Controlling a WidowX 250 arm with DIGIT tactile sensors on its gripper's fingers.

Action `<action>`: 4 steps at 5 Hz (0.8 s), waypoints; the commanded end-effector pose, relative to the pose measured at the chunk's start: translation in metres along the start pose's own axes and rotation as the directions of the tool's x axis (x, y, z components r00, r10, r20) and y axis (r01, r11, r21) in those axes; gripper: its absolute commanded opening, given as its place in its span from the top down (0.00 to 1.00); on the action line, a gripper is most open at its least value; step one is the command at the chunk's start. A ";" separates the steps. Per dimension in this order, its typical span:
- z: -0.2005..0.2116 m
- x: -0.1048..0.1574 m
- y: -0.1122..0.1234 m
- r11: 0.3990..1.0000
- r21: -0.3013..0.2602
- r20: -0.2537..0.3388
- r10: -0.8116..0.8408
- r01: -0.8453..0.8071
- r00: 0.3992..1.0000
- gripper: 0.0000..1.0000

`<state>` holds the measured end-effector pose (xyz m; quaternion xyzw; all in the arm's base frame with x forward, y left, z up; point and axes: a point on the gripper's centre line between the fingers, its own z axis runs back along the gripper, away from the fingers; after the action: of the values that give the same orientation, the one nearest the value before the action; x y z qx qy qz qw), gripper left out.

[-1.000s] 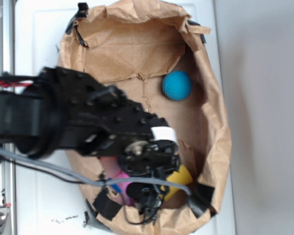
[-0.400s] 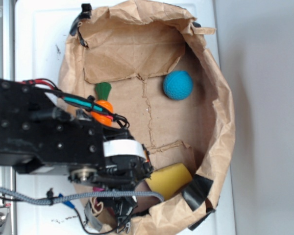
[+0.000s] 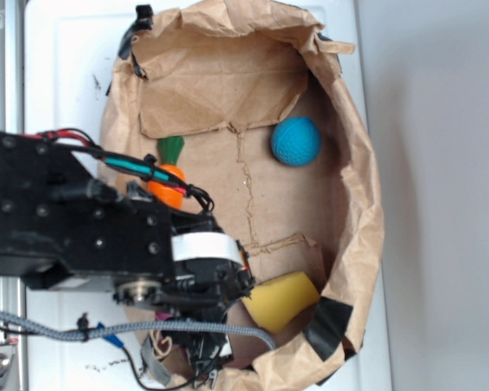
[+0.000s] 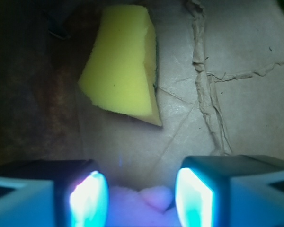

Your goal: Grab the green sponge.

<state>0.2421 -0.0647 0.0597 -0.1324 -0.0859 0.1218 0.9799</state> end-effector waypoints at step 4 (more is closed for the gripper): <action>-0.033 0.083 -0.007 0.994 0.071 0.016 -0.090 0.088 0.996 0.06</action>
<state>0.3252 -0.0489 0.0334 -0.0903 -0.0830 0.0976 0.9876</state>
